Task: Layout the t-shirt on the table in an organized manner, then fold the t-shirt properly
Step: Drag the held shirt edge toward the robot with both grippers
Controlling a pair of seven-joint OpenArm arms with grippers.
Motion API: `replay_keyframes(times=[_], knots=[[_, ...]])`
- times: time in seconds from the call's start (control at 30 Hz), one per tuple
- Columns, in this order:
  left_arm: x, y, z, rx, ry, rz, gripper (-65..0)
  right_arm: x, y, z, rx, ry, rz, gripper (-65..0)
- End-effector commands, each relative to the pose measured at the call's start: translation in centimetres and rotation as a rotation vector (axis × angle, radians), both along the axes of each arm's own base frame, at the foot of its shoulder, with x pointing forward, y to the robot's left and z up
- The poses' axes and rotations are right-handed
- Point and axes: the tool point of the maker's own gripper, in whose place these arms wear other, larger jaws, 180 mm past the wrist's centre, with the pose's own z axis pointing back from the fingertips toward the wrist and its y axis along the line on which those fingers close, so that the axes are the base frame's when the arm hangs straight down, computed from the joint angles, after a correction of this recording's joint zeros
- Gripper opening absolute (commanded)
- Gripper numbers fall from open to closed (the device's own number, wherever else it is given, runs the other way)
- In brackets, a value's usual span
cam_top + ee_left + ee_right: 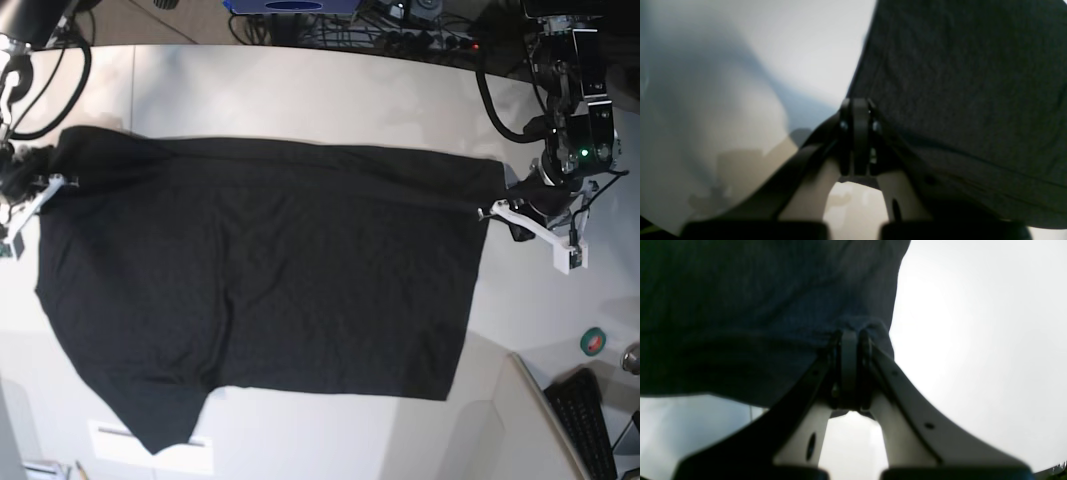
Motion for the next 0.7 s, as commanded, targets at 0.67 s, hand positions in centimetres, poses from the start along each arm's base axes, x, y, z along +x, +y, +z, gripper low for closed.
replay_keyframes(times=[0.67], knots=[[1.6, 2.8, -1.7, 0.011, -0.031, 0.08, -65.0, 8.2, -2.9, 0.7, -0.07, -0.111, -0.005, -65.0]])
